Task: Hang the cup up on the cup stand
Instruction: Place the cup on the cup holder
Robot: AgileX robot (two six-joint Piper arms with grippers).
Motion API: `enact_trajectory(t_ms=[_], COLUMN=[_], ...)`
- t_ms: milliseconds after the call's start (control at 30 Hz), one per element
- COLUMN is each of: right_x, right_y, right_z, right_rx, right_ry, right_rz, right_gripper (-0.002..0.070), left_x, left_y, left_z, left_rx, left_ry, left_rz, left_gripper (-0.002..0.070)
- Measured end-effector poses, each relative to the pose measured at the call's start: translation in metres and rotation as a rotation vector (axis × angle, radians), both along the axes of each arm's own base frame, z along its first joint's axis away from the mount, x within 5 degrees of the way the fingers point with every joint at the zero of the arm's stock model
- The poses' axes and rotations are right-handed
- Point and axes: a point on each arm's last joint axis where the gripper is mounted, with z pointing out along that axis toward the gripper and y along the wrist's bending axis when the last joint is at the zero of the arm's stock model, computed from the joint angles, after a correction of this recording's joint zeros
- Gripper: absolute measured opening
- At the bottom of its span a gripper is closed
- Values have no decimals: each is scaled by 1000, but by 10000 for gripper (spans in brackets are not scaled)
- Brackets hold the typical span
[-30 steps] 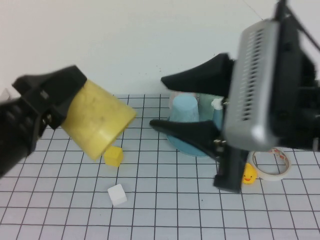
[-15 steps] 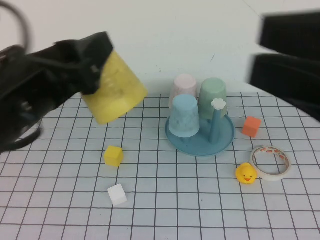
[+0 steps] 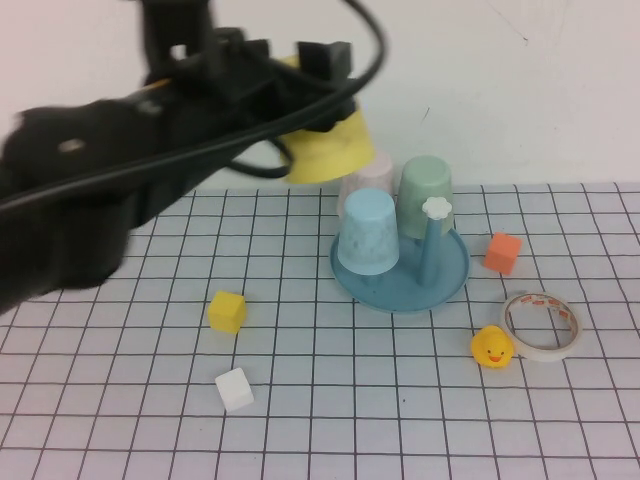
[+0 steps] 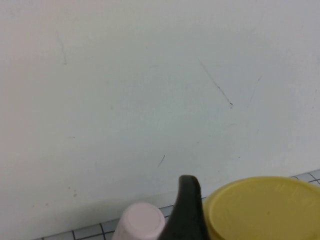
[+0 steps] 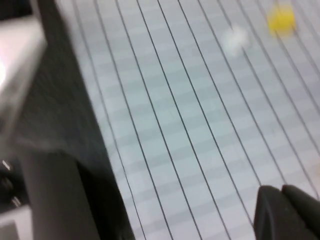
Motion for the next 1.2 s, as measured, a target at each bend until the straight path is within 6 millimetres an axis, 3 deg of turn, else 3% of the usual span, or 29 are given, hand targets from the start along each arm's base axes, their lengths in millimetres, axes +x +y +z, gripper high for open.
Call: enact_trajectory(t_ms=[200,367,667,1000,1200], right_x=[-4,-14,-24,-26,-26], right_y=[-26,-44,-53,-56,-57], right_z=[-28,-60,-124,-134,-135], right_rx=[-107,-12,92,101,94], right_ry=[4,-40,-79,-65,-75], right_rz=[-193,-318,-354,-369,-371], right_gripper=[6,6,6,6,6], left_x=[40,67,91,106,108], left_y=[-30,-53,-106,-127,-137], left_z=[-19,-44,-94,-125,-140], left_rx=[28,55,232,157,143], left_ry=[36,75,-12,-92,-140], left_rz=[-12,-19,-8,63,-1], left_gripper=[533,533,532,532,532])
